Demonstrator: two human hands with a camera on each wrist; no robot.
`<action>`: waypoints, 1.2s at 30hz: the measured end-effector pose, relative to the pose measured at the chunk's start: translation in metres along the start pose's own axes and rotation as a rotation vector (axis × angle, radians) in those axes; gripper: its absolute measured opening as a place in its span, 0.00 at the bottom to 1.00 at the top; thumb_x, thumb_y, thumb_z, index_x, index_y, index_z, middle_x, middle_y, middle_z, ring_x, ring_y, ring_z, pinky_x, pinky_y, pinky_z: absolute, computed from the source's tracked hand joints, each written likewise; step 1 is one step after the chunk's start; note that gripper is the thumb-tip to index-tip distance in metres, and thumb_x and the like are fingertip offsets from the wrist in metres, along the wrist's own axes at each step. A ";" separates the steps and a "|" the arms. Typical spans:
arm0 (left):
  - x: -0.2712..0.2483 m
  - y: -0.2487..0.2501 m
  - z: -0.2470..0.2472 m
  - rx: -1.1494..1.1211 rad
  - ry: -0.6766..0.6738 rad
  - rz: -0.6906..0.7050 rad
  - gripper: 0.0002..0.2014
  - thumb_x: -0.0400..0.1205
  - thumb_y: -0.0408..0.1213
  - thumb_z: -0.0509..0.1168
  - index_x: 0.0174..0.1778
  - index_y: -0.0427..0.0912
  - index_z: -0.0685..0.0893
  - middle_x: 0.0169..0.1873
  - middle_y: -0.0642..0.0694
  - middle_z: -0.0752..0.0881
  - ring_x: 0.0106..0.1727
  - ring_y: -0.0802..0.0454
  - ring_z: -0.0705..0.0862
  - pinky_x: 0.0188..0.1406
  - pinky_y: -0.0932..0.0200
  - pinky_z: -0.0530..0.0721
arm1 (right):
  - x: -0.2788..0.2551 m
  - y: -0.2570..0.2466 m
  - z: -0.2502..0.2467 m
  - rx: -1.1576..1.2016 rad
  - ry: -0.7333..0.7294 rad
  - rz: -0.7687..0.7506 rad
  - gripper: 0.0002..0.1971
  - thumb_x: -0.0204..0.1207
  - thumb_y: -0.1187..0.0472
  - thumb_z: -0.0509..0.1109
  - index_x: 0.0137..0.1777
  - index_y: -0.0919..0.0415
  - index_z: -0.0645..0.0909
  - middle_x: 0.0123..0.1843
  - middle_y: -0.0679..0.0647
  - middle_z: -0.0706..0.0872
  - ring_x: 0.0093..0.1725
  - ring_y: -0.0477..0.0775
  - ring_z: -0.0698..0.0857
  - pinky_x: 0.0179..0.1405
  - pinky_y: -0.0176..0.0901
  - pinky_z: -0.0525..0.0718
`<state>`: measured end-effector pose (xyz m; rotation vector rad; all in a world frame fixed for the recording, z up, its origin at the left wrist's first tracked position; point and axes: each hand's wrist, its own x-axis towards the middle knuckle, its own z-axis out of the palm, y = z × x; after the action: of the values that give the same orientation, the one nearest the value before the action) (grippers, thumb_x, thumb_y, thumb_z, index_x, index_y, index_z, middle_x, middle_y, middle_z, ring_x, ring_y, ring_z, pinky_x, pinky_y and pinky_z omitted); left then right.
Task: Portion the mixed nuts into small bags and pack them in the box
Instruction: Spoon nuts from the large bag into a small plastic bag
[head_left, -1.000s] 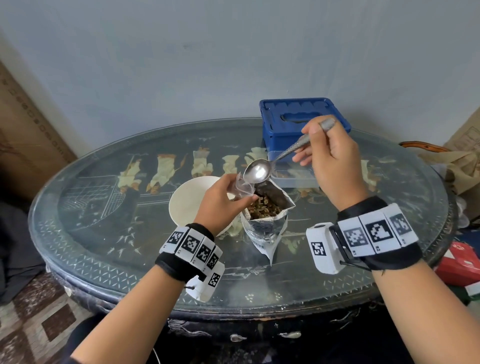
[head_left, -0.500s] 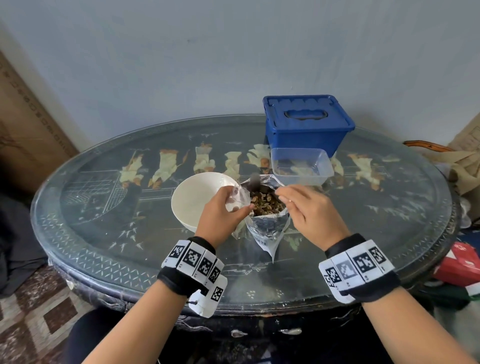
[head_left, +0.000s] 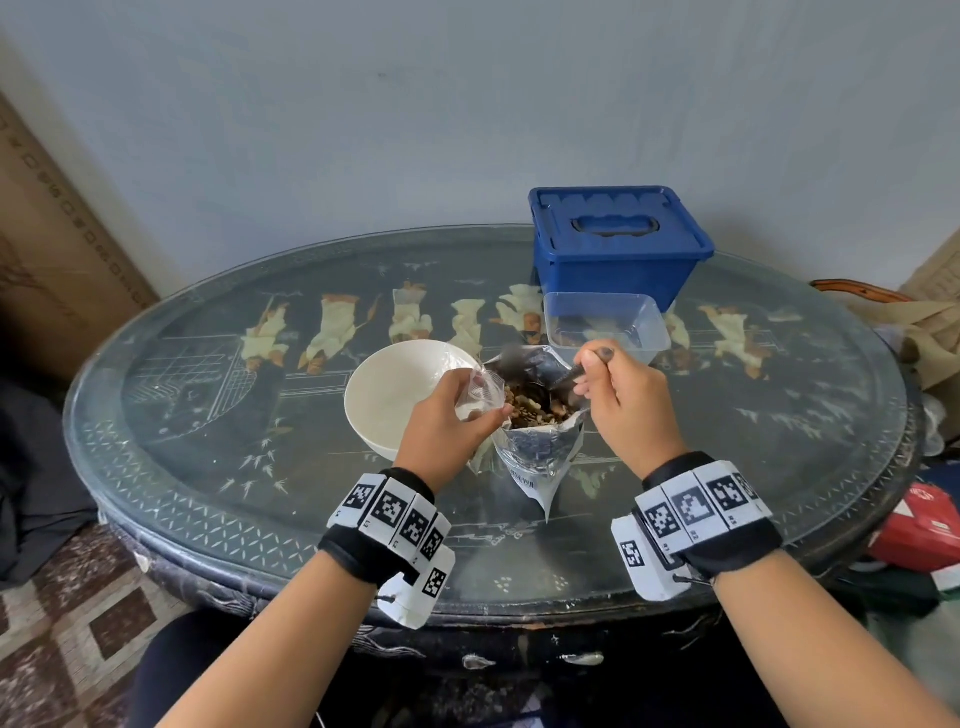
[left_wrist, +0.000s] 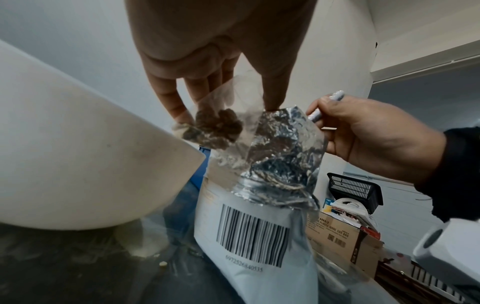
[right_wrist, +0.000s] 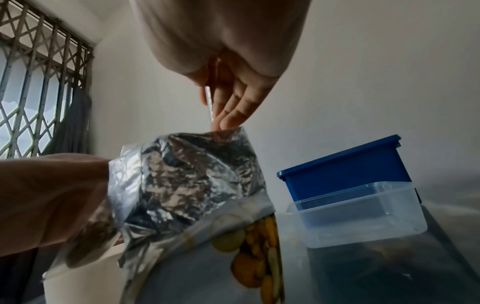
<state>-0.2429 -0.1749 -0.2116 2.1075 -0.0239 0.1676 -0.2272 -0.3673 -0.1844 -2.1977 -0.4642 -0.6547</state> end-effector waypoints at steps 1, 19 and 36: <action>0.000 0.000 0.000 0.001 -0.003 -0.002 0.26 0.75 0.47 0.72 0.66 0.41 0.75 0.61 0.46 0.83 0.65 0.52 0.78 0.51 0.80 0.68 | 0.000 0.000 0.001 0.003 0.000 0.019 0.23 0.80 0.50 0.50 0.46 0.67 0.80 0.30 0.58 0.86 0.31 0.58 0.86 0.33 0.47 0.82; 0.000 0.000 0.002 -0.010 -0.004 -0.001 0.27 0.75 0.46 0.72 0.67 0.40 0.74 0.63 0.45 0.82 0.66 0.52 0.77 0.46 0.90 0.65 | 0.015 -0.001 -0.003 0.062 -0.049 0.421 0.12 0.85 0.62 0.53 0.47 0.62 0.78 0.34 0.55 0.83 0.31 0.40 0.80 0.30 0.24 0.76; -0.001 -0.002 0.002 0.019 0.007 0.009 0.26 0.75 0.47 0.71 0.66 0.40 0.75 0.59 0.46 0.83 0.63 0.53 0.79 0.49 0.79 0.68 | 0.015 -0.011 -0.003 0.047 -0.118 0.141 0.10 0.84 0.63 0.56 0.47 0.62 0.78 0.35 0.52 0.81 0.33 0.37 0.80 0.35 0.22 0.75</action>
<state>-0.2436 -0.1753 -0.2142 2.1261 -0.0278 0.1808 -0.2216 -0.3614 -0.1678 -2.2089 -0.3767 -0.4362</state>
